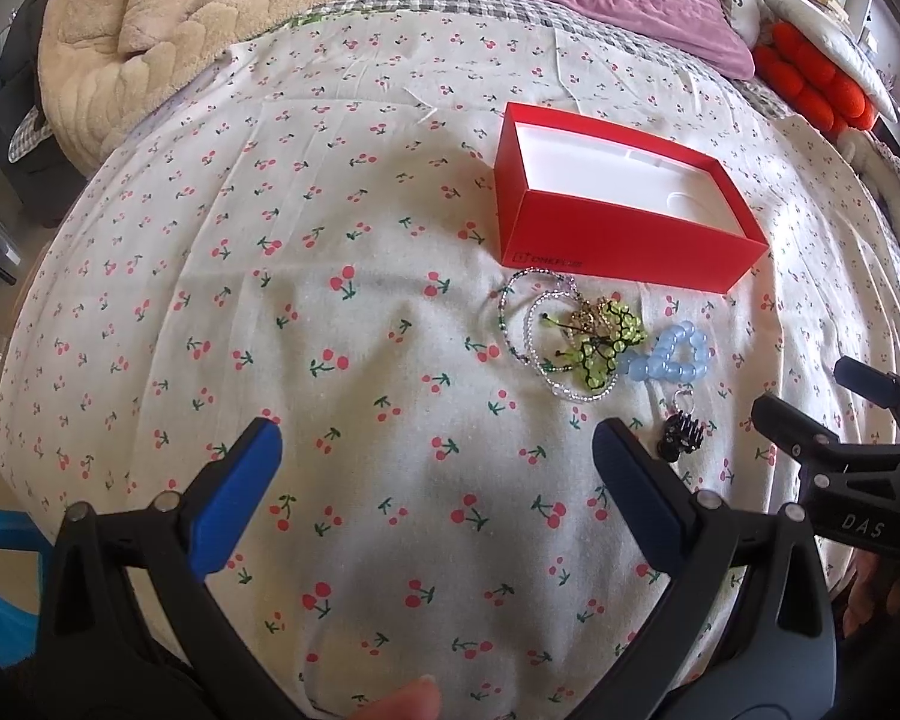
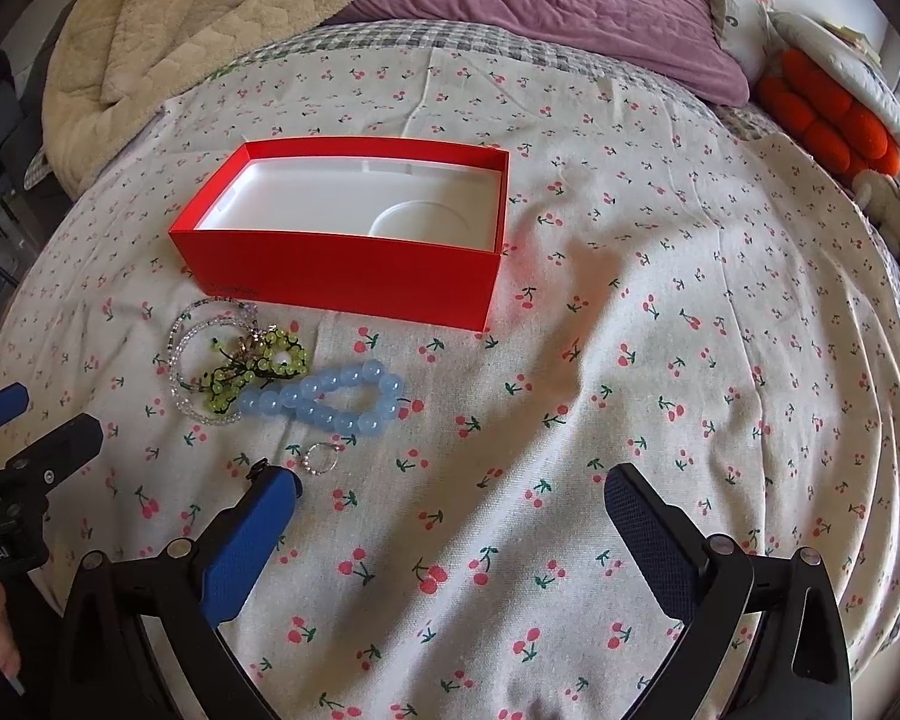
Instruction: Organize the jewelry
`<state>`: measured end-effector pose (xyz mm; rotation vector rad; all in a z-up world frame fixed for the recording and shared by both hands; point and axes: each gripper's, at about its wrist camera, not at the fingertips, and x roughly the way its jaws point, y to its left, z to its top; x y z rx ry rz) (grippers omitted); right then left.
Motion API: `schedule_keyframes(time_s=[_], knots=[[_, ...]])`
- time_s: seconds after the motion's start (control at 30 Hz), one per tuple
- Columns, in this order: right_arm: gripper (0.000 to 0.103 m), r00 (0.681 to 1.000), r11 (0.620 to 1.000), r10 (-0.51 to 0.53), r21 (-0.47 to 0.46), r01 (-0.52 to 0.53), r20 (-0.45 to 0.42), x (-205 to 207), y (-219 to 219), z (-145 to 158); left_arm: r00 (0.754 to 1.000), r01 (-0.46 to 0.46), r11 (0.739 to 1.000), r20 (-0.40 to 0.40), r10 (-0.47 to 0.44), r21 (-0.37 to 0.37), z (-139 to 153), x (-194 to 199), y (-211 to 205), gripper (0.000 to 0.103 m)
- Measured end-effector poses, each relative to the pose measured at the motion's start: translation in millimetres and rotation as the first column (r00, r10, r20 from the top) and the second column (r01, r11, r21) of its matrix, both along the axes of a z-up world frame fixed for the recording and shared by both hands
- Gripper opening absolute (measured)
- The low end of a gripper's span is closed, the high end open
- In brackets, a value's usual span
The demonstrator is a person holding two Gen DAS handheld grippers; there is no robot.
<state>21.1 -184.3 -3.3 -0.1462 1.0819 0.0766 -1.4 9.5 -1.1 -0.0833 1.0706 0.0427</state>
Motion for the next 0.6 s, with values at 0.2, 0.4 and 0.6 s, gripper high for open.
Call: schedule_keyframes(time_s=[0.2,0.4,0.6], knots=[[0.103,1.000,1.000,-0.005,0.008,0.005,0.002,0.2,-1.3,1.5,1.000,0.000,1.000,0.004,0.000,-0.002,0.9,0.2,-0.2,0.103],[0.103,1.000,1.000,-0.010,0.010,0.010,0.000,1.3,-2.2,1.4,1.000,-0.004,1.000,-0.002,0.004,-0.003,-0.5,0.9,0.9,0.103],[0.103,1.000,1.000,-0.007,0.013,0.007,-0.002,1.2,-1.1,1.8,1.000,-0.003,1.000,0.000,0.003,-0.008,-1.5,1.4,1.6,0.103]])
